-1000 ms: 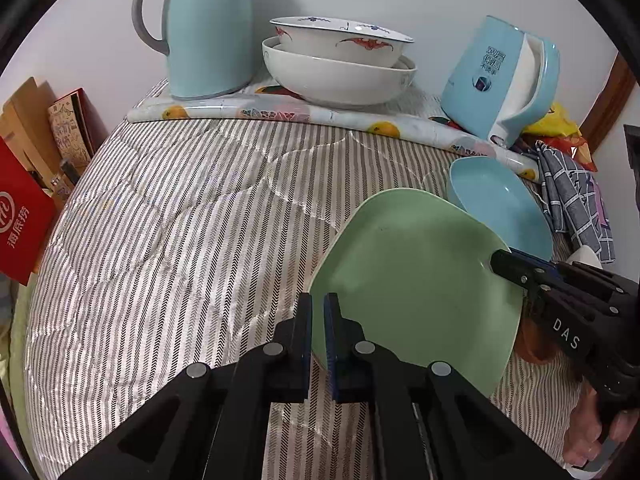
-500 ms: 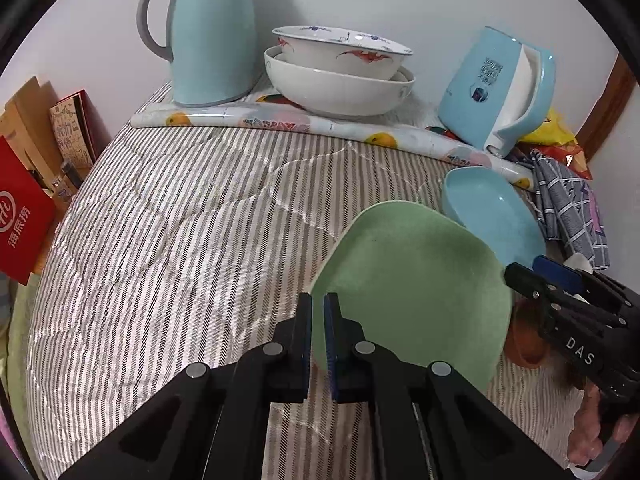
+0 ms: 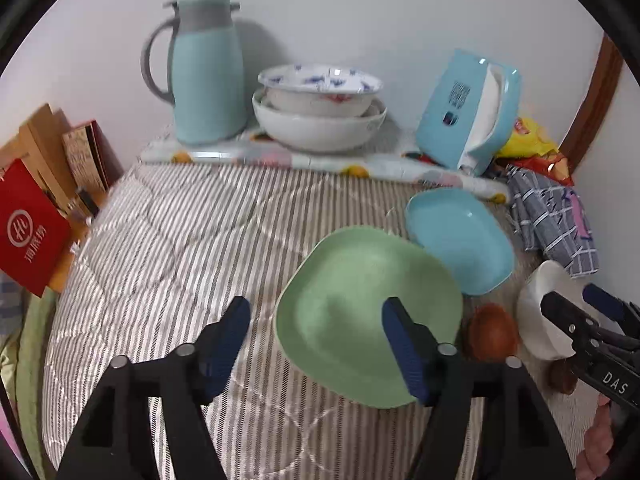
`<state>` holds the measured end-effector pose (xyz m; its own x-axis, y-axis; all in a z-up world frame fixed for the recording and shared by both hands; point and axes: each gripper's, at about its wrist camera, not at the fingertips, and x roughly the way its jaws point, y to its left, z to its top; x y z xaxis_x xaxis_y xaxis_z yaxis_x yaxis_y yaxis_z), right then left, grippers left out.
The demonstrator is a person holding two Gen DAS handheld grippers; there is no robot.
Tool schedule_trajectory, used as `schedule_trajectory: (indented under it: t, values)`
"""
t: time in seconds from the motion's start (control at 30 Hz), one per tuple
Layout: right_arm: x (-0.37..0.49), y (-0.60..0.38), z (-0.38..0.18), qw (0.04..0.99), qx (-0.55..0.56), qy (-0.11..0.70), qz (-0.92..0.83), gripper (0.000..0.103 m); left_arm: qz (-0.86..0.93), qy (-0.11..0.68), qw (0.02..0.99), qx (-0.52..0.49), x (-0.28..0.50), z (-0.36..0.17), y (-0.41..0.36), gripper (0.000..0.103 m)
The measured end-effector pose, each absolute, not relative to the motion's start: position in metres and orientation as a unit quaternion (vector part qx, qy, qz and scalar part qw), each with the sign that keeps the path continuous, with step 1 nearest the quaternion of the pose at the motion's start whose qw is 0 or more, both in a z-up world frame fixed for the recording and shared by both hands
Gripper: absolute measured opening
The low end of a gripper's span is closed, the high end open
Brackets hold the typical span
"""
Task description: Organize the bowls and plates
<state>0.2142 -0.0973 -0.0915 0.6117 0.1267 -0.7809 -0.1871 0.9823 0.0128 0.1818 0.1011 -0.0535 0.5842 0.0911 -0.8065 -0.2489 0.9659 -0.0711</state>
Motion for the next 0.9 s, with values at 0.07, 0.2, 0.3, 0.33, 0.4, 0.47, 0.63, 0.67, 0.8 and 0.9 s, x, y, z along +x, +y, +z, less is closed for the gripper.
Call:
schedule_trajectory:
  t: [0.07,0.2,0.3,0.33,0.4,0.47,0.63,0.67,0.8,0.9]
  values:
    - [0.208,-0.104,-0.086,0.902,-0.033,0.424,0.074,0.091,0.094,0.441,0.888,-0.090,0.180,-0.047,0.096,0.078]
    - [0.197,-0.117,-0.077,0.912,-0.041,0.404,0.062,0.091,0.106,0.440,0.887,-0.093,0.181,-0.037,0.088,0.078]
    - [0.194,-0.132,-0.072,0.911,-0.013,0.404,0.076,0.091,0.095,0.422,0.897,-0.095,0.178,-0.031,0.082,0.078]
    - [0.193,-0.136,-0.071,0.912,-0.003,0.402,0.078,0.091,0.089,0.410,0.903,-0.095,0.176,-0.029,0.079,0.078]
    - [0.192,-0.146,-0.069,0.915,0.018,0.397,0.073,0.091,0.084,0.388,0.913,-0.091,0.172,-0.022,0.073,0.078]
    - [0.190,-0.153,-0.066,0.919,0.021,0.387,0.069,0.091,0.088,0.383,0.916,-0.079,0.172,-0.018,0.067,0.078]
    - [0.187,-0.164,-0.059,0.928,0.023,0.366,0.065,0.091,0.073,0.408,0.906,-0.089,0.186,-0.016,0.062,0.078]
    - [0.188,-0.165,-0.058,0.930,0.023,0.361,0.061,0.091,0.069,0.409,0.905,-0.092,0.190,-0.017,0.061,0.078]
    - [0.192,-0.165,-0.054,0.936,0.006,0.347,0.052,0.091,0.069,0.419,0.901,-0.089,0.203,-0.023,0.054,0.078]
    - [0.204,-0.165,-0.057,0.928,0.009,0.366,0.073,0.091,0.073,0.423,0.899,-0.086,0.215,-0.027,0.050,0.078]
